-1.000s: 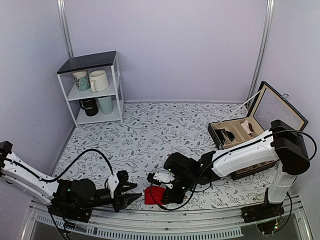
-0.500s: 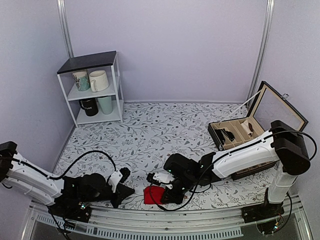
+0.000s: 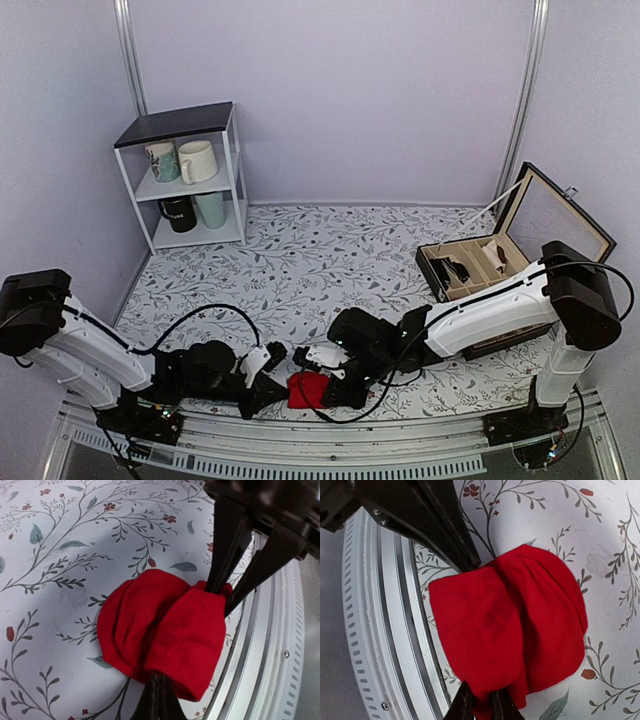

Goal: Roll the socks
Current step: Roll a pair of socks at the center of the board.

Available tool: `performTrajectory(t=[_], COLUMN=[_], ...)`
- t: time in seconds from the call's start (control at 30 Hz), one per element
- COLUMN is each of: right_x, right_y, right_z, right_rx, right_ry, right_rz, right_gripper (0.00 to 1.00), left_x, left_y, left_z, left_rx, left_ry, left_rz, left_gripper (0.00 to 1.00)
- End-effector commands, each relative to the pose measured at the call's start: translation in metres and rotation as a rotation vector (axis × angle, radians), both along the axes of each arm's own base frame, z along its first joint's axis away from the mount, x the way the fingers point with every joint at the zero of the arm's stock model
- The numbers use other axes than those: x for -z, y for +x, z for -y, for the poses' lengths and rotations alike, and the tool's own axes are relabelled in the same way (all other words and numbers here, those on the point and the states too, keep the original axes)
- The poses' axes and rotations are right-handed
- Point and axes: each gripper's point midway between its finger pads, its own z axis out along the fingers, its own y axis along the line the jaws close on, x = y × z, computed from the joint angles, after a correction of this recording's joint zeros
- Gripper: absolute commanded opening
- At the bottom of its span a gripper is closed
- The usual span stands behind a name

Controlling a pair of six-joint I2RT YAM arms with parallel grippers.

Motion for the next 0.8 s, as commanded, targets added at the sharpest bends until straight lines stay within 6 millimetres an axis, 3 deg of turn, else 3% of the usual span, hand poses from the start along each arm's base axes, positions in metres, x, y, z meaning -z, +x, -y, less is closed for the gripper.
performTrajectory(t=[0.0,0.37,0.6,0.67,0.77], right_x=[0.057,0.053,0.067,0.073,0.075], right_y=[-0.001,-0.002,-0.009,-0.006,-0.001], right_z=[0.058,0.052,0.049,0.051,0.054], right_rx=[0.013,-0.184,-0.297,-0.281,-0.229], right_ry=[-0.274,-0.264,-0.282,-0.309,-0.329], right_rz=[0.02,0.093,0.071,0.067,0.041], right_gripper=[0.12,0.13,0.13,0.13,0.13], left_x=[0.003,0.026,0.026,0.023,0.01], left_y=[0.002,0.001,-0.003,-0.005,-0.007], left_z=[0.013,0.004,0.003,0.002,0.002], left_rx=[0.045,0.053,0.083,0.092,0.105], left_ry=[-0.009,0.044,0.045,0.037,-0.001], left_rz=[-0.016,-0.053,-0.046,-0.041,-0.025], left_gripper=[0.0,0.0,0.0,0.11,0.2])
